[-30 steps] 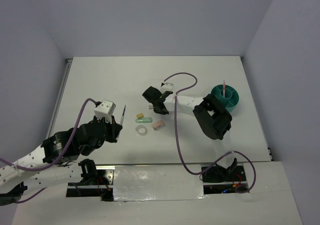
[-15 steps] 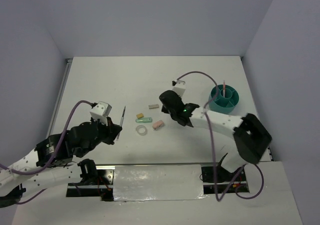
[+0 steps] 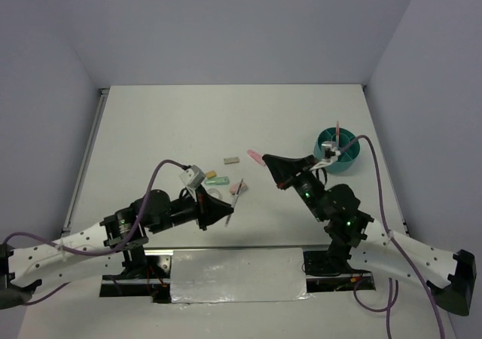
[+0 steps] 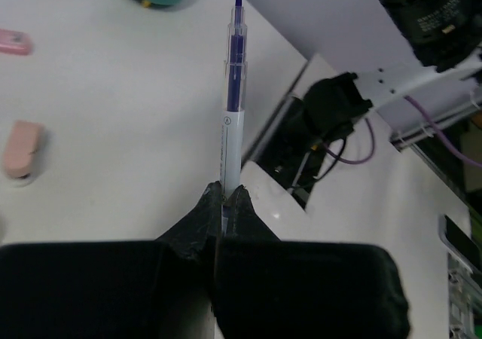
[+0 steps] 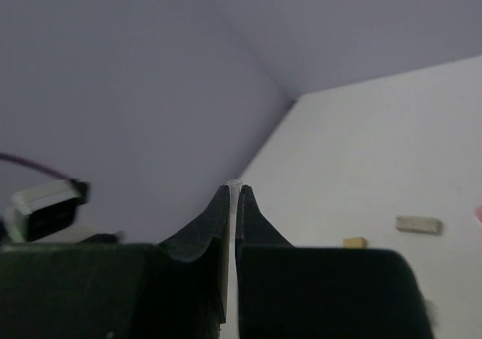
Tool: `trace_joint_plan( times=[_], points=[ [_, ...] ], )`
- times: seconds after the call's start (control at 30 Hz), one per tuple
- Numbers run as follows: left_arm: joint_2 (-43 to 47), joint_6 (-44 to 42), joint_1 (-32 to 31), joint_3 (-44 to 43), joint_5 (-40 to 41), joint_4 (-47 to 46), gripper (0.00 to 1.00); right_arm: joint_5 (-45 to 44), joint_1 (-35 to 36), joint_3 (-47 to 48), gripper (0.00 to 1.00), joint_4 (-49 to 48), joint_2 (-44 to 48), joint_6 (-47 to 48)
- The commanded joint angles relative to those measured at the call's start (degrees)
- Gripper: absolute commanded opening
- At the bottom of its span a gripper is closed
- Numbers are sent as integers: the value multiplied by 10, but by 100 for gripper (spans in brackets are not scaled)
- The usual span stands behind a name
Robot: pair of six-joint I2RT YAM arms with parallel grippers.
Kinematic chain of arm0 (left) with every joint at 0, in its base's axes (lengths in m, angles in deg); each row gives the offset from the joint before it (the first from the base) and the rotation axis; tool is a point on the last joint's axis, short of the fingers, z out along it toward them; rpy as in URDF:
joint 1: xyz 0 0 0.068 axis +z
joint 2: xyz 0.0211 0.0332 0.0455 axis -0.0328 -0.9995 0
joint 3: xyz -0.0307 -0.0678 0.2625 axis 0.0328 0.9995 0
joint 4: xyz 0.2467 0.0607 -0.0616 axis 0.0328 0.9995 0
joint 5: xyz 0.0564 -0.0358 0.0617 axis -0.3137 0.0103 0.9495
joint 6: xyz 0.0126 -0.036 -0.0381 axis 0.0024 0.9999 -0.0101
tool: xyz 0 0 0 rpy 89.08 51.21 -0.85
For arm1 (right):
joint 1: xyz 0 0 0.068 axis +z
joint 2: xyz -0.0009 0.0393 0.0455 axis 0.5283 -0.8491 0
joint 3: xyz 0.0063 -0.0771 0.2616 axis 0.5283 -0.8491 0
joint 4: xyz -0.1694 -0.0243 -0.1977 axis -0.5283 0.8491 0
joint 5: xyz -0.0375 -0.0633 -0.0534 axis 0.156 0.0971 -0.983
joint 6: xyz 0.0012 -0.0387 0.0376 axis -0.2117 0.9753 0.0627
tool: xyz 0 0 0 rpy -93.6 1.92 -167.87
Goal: Sort the stationery into containers
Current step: Close the pen cap on the pen.
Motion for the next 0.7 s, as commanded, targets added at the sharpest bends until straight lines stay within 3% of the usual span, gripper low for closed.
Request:
trace_joint_plan(
  times=[0.0,0.07,0.27,0.67],
  points=[
    [-26,0,-4,20,-136,-274,0,128,6,-61,0,-189,82,25],
    [-40,2,-5,29,-166,-334,0,144,9,-76,0,-199,110,23],
    [-83,13,-7,31,-174,-374,0,163,12,-85,0,-215,136,0],
    [-83,12,-6,38,-160,-357,0,237,30,-86,0,-305,84,-12]
  ],
)
